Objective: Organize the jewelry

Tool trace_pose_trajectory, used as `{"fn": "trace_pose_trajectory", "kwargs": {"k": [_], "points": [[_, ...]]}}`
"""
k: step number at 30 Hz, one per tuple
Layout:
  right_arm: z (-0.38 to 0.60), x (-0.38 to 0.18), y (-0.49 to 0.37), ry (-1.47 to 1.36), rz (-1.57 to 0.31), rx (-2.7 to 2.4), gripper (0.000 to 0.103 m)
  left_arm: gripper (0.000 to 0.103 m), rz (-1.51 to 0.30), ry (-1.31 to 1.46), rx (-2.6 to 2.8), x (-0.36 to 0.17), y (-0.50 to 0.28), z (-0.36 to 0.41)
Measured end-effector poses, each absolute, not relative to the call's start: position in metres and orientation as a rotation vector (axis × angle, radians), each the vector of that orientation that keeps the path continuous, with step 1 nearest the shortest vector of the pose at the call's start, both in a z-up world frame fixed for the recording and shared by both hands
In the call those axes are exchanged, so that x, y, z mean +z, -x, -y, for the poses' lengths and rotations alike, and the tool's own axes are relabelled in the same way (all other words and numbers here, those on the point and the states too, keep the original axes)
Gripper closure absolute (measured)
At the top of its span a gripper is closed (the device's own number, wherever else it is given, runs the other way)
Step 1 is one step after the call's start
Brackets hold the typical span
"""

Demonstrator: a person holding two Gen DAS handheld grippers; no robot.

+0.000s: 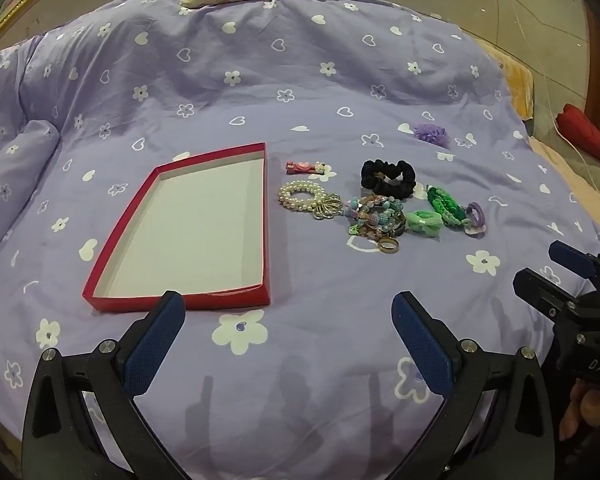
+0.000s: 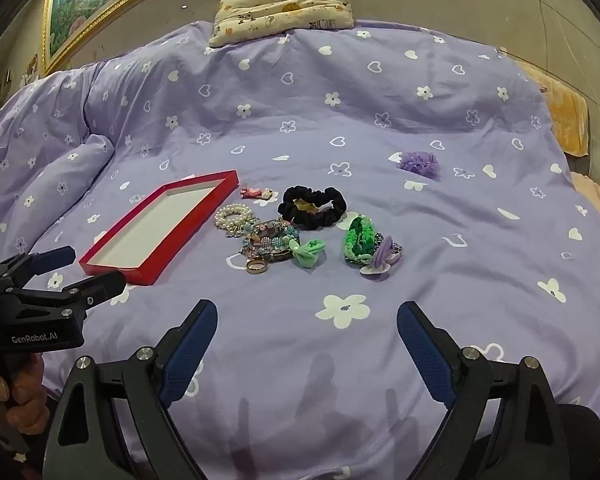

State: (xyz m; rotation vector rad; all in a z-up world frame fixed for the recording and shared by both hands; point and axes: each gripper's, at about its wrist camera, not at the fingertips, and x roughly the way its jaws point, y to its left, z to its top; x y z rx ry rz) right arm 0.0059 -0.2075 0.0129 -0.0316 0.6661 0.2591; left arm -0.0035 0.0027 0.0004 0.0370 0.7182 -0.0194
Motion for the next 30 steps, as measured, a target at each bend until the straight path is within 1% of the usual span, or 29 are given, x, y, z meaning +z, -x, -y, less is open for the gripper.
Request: {"fn": "trace_pose_trajectory", "kwargs": {"k": [30], "points": [[0.2040, 0.0177, -0.0054, 0.040, -0.663, 0.266, 0.010, 0.000, -0.722, -0.034, -0.020, 0.0013, 0.0039, -0.0065]]}}
